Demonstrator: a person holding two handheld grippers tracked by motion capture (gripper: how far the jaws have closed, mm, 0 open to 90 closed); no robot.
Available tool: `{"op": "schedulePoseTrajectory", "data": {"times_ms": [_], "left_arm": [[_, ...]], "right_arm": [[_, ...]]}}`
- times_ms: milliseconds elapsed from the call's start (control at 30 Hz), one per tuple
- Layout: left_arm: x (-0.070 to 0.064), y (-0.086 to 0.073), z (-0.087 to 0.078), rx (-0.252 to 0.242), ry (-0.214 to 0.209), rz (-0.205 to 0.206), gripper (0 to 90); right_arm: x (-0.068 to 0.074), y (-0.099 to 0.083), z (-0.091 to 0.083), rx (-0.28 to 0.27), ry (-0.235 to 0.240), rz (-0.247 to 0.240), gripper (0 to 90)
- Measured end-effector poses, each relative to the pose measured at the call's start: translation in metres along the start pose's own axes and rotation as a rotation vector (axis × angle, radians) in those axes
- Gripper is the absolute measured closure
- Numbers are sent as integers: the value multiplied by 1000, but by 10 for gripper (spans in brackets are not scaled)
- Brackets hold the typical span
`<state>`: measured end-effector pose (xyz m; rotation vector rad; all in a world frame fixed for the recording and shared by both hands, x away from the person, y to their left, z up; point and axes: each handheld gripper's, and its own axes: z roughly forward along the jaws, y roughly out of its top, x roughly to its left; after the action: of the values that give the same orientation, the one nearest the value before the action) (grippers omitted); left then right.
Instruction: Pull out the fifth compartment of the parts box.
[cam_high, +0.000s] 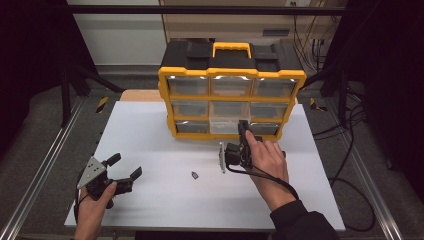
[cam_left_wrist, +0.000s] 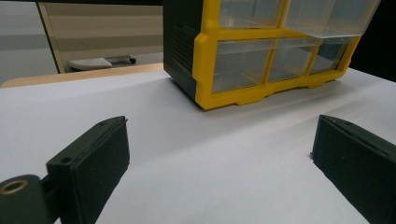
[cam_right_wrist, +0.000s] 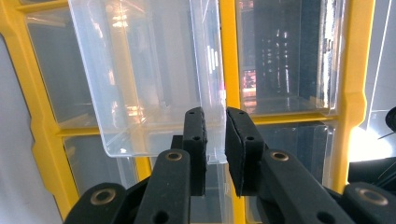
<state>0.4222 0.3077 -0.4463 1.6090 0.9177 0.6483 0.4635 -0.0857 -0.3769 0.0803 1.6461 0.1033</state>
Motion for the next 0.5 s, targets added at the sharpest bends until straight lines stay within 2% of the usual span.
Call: {"op": "schedulePoseTrajectory", "data": {"times_ms": [500], "left_arm": [[0,0,0,2,-2,2,39]], "right_arm": [[0,-1,-7,2,8,7,783]]}}
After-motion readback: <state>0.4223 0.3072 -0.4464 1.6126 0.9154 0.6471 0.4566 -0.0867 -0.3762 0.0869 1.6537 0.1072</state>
